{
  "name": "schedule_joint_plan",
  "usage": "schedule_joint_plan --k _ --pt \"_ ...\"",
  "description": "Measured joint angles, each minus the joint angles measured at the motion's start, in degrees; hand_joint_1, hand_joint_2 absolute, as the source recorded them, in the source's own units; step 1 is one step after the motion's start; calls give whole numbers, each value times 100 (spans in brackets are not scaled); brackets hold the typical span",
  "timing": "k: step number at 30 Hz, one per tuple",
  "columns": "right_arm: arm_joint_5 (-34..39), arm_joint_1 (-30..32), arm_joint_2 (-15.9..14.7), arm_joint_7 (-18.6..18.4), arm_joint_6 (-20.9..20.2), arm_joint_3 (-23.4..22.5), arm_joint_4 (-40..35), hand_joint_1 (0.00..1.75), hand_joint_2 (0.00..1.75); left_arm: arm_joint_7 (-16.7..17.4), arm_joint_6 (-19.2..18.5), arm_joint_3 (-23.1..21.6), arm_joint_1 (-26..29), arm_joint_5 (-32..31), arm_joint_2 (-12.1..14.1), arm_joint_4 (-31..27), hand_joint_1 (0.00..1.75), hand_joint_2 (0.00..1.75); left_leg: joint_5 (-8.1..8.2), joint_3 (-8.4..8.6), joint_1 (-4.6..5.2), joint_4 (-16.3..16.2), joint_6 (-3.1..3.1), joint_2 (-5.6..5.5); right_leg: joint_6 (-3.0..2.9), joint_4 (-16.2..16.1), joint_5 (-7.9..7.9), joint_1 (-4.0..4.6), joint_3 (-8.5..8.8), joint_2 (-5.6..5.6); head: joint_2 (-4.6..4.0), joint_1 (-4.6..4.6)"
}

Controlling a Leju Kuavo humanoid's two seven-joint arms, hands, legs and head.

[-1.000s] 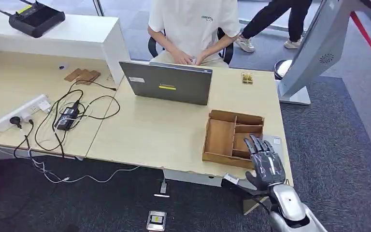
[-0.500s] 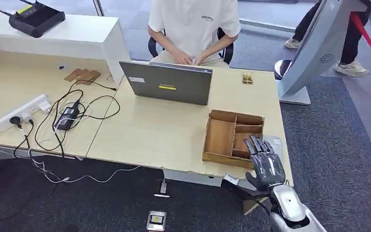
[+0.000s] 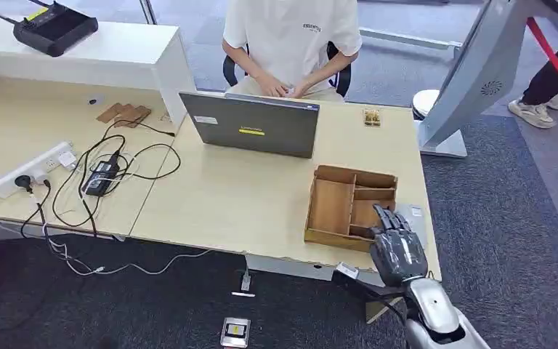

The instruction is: Pass the card to the sensor for recognition and then transmit it.

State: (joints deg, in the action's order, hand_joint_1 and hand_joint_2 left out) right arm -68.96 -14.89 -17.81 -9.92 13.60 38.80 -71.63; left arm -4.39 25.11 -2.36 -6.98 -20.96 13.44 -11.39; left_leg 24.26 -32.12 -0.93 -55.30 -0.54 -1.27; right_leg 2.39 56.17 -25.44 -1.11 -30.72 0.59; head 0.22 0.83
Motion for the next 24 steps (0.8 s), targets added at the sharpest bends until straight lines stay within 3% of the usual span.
schedule_joint_plan --k 14,24 --pt "112 -38 70 39 -101 0 -2 175 175 -28 -15 50 0 6 0 0 0 0 0 2 0 0 0 0 0 0 0 0 2 0 0 2" --pt "313 -70 81 92 57 -74 -136 175 175 -103 -15 61 0 -85 0 0 0 0 0 1 0 0 0 0 0 0 0 0 1 0 0 2"
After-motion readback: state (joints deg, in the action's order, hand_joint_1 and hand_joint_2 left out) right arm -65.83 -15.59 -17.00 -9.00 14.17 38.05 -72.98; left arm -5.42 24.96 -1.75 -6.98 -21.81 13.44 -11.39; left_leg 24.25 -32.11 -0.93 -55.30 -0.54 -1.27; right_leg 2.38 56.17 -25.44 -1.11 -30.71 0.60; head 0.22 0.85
